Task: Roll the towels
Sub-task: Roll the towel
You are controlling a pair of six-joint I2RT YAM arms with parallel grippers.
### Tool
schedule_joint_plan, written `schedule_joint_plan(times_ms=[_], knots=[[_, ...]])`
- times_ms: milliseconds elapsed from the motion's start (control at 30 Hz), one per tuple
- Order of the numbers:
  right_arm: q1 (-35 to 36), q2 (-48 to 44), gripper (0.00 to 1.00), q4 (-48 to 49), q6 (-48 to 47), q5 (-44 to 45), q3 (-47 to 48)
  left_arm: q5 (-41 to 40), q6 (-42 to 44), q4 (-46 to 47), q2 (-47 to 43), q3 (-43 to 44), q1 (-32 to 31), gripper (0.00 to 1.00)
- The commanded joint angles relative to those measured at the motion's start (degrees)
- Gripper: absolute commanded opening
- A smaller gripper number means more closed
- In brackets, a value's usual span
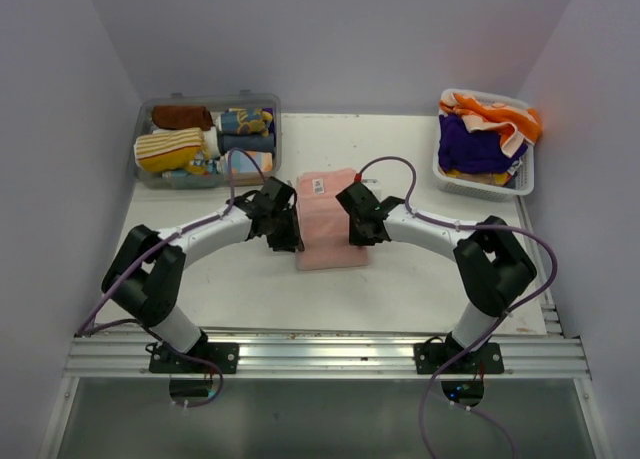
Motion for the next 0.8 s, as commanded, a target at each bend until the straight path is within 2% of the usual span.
schedule_joint_plan(times_ms=[0, 133, 200, 267, 367, 533, 767], knots=[[-0.5, 1.1, 0.00, -1.5, -0.1, 1.8, 1.6, -2.5, 0.5, -1.6, -8.8, 2.5, 0.5, 0.33], [-0.5, 1.3, 0.00, -1.5, 0.0, 1.3, 1.5, -2.1, -0.7, 0.0, -12.6, 2.1, -0.5, 0.33], [-0.5, 1.4, 0.00, -1.5, 0.1, 1.1, 1.6, 1.9, -1.0, 2.4, -12.2, 1.7, -1.8, 0.32], [-0.5, 1.5, 0.00, -1.4, 0.3, 1.0, 1.6, 7.9, -3.1, 8.9, -10.7, -0.2, -2.6, 0.30], [-0.5, 1.4, 0.00, -1.4, 0.4, 0.6, 1.6, 12.3, -4.5, 16.4, -7.9, -1.2, -2.7, 0.28], [-0.5, 0.7, 0.00, -1.2, 0.3, 0.2, 1.1, 13.3, -4.7, 22.5, -1.3, -1.2, -2.7, 0.25], [-0.5, -4.2, 0.00, -1.7, -0.2, -0.5, -0.8, 11.8, -2.4, 22.1, 7.5, 1.1, -2.6, 0.22]])
